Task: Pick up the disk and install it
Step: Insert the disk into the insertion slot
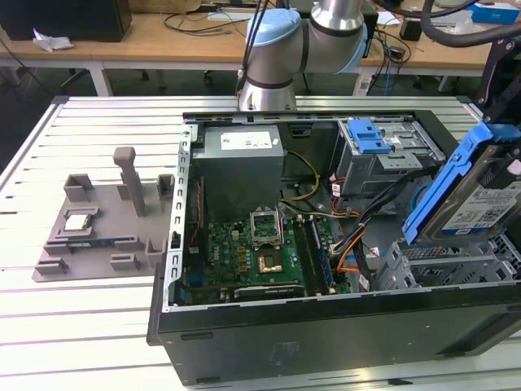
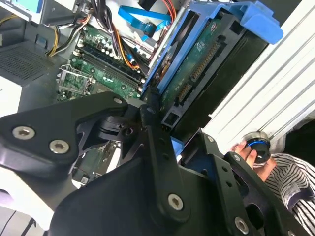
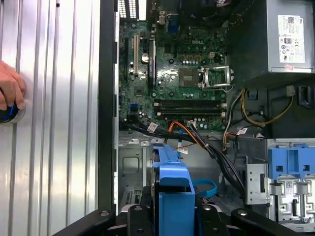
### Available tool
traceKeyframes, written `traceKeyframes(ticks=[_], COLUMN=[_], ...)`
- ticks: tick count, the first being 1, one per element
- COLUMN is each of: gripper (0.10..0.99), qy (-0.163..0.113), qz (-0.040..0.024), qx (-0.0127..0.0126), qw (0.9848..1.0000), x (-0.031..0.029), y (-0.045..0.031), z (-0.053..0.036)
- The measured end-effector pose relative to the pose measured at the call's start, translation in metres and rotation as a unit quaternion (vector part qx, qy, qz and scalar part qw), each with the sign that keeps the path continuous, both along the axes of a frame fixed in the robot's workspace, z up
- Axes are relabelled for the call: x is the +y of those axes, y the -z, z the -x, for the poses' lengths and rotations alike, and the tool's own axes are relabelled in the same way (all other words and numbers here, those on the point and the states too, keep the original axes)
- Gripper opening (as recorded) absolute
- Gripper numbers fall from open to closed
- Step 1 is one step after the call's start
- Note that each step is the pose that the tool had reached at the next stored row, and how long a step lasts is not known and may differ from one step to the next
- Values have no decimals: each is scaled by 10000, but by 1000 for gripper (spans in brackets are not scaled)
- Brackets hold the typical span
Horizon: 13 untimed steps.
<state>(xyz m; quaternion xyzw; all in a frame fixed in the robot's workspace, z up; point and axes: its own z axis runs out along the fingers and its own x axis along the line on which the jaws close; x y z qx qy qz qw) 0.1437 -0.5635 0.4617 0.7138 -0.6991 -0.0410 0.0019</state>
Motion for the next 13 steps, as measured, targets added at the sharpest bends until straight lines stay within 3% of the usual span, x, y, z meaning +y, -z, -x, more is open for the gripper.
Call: traceKeyframes(ticks=[1, 2, 13], gripper=[369, 369, 369], qy=[0, 5, 30], qz=[13, 16, 42], qx=[4, 4, 4], qw=[10000, 10000, 10000], x=[1, 1, 0], y=[97, 117, 236], z=[-1, -2, -14])
